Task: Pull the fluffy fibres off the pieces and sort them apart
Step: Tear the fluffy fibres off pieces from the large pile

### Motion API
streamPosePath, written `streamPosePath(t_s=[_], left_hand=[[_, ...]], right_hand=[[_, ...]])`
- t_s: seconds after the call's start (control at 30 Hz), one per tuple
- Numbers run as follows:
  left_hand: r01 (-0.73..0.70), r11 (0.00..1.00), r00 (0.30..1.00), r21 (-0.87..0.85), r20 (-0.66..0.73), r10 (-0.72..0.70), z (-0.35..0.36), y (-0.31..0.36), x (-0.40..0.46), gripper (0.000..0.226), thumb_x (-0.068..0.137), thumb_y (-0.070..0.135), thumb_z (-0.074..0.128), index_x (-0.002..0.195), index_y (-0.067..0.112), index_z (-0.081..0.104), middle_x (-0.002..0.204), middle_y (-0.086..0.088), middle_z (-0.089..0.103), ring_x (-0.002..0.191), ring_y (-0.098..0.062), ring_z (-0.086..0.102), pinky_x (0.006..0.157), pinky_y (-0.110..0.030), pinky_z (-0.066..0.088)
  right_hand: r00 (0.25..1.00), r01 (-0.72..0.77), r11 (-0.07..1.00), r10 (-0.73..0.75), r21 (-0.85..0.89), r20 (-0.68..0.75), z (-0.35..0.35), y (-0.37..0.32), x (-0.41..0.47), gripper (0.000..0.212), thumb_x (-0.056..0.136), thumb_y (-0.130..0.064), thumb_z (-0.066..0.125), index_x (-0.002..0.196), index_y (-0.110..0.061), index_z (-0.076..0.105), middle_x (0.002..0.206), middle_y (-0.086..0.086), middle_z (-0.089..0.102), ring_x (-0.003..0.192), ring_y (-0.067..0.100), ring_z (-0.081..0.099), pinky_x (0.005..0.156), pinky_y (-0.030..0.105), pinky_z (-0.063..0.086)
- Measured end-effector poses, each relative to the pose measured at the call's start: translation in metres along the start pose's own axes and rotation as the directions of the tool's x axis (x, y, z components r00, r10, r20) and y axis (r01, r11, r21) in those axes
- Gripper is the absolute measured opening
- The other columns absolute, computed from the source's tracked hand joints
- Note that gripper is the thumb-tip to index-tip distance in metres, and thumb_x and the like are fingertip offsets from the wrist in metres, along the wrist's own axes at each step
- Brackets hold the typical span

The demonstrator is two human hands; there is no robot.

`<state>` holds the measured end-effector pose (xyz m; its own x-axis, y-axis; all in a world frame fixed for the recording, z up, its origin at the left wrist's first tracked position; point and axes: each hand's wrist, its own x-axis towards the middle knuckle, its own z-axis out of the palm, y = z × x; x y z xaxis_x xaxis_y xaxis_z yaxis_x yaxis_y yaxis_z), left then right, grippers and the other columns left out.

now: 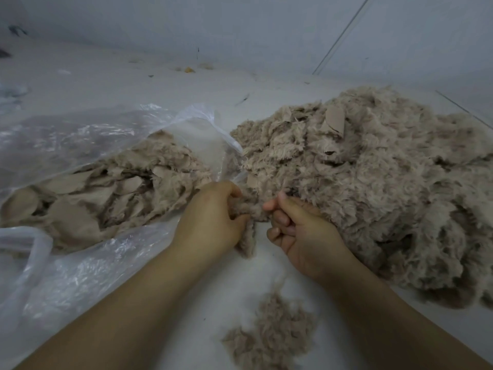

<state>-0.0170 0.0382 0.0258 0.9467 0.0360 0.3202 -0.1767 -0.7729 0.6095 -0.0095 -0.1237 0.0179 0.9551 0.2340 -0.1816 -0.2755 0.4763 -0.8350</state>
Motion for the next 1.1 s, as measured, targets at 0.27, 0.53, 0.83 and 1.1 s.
streamPosePath(t_s=[0.27,0.53,0.83,1.1], left_hand=[[-0.104,0.990,0.993,-0.092,-0.064,0.098,0.001,0.000,0.002,0.027,0.077,0.000,0.067,0.076,0.025,0.056,0.080,0.010,0.045,0.077,-0.003,0.049,0.066,-0.008,0.034],[-0.365,0.891,0.922,-0.271,-0.237,0.306,0.000,0.009,0.000,0.034,0.053,-0.023,0.056,0.069,0.006,0.057,0.082,-0.006,0.058,0.078,-0.017,0.054,0.066,-0.025,0.043],[-0.384,0.845,0.919,-0.371,-0.239,0.313,0.008,0.008,-0.003,0.031,0.067,-0.021,0.053,0.081,0.003,0.069,0.097,-0.001,0.063,0.096,-0.008,0.061,0.082,-0.024,0.052],[-0.158,0.775,0.984,-0.612,-0.029,0.177,0.007,0.012,-0.008,0.040,0.086,-0.014,0.040,0.106,0.015,0.060,0.107,-0.010,0.069,0.089,-0.016,0.071,0.067,-0.034,0.058]], right_hand=[[0.999,-0.014,0.998,0.015,-0.057,0.029,-0.002,0.000,0.000,0.029,0.099,-0.017,0.049,0.088,0.000,0.070,0.051,-0.005,0.040,0.039,0.002,0.037,0.047,0.016,0.041],[1.000,-0.014,0.998,0.013,-0.056,-0.018,0.002,-0.001,-0.001,0.027,0.086,-0.030,0.059,0.076,-0.010,0.075,0.048,-0.005,0.038,0.040,0.002,0.041,0.044,0.017,0.041],[0.972,0.077,0.965,-0.016,-0.251,0.236,-0.005,-0.002,-0.002,0.027,0.088,-0.028,0.064,0.106,-0.009,0.072,0.091,0.006,0.070,0.082,0.020,0.056,0.068,0.026,0.040],[0.990,0.041,0.975,-0.010,-0.219,0.140,-0.005,0.001,0.001,0.022,0.091,-0.008,0.059,0.109,0.001,0.067,0.079,0.003,0.068,0.062,0.005,0.053,0.051,0.015,0.041]])
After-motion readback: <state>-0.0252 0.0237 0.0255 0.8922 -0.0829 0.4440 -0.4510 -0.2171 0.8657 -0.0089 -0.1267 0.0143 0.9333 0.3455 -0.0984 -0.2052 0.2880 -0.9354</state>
